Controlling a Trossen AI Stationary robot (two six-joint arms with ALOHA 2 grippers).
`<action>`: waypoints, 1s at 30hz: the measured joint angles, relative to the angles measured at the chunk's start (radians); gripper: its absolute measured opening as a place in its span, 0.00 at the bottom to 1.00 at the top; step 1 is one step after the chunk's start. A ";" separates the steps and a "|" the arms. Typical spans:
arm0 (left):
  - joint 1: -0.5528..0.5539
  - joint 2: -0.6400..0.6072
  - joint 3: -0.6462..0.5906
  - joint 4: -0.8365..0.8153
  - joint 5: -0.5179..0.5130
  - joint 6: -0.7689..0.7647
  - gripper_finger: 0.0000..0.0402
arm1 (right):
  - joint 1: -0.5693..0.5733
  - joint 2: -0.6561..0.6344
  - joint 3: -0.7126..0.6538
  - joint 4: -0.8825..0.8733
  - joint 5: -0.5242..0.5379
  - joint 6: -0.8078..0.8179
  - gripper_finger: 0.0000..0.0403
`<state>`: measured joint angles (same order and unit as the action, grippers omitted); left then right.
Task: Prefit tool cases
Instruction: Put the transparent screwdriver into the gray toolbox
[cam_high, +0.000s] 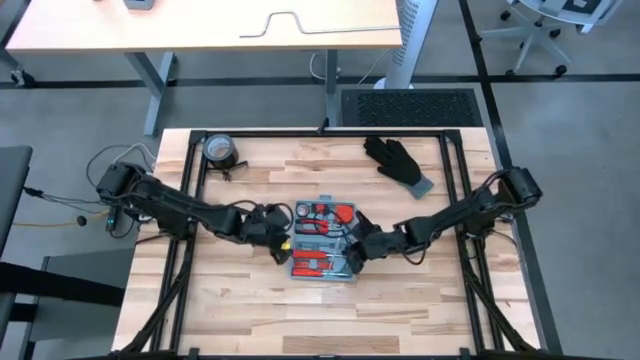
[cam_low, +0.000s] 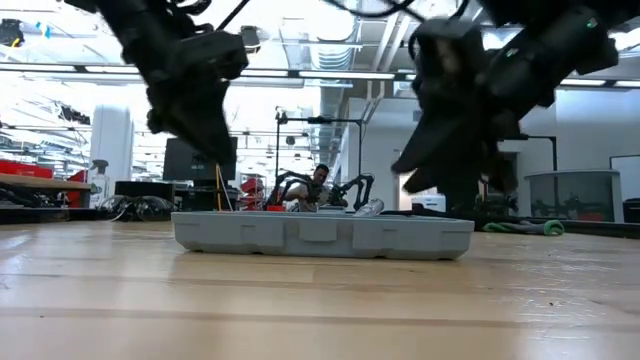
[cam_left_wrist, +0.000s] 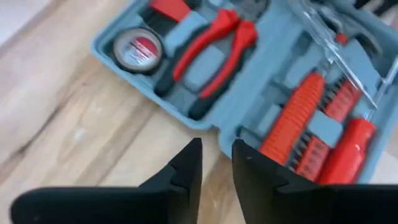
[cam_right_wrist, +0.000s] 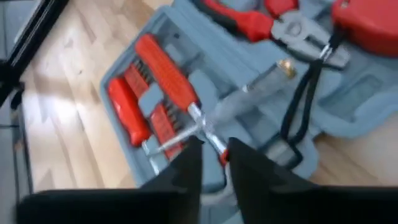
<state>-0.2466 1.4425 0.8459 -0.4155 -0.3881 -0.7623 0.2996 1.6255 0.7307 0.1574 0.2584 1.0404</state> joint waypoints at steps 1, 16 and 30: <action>-0.012 0.005 0.000 -0.004 -0.001 -0.005 0.19 | -0.004 0.012 0.012 -0.005 0.009 0.001 0.18; -0.065 0.041 -0.033 0.011 -0.009 -0.068 0.06 | -0.069 0.038 0.066 -0.156 -0.035 0.001 0.01; -0.065 0.050 -0.033 0.015 -0.023 -0.046 0.05 | -0.185 0.038 0.067 -0.130 -0.107 -0.099 0.00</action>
<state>-0.3111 1.4921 0.8125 -0.4009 -0.4108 -0.8085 0.1146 1.6638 0.7975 0.0270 0.1512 0.9413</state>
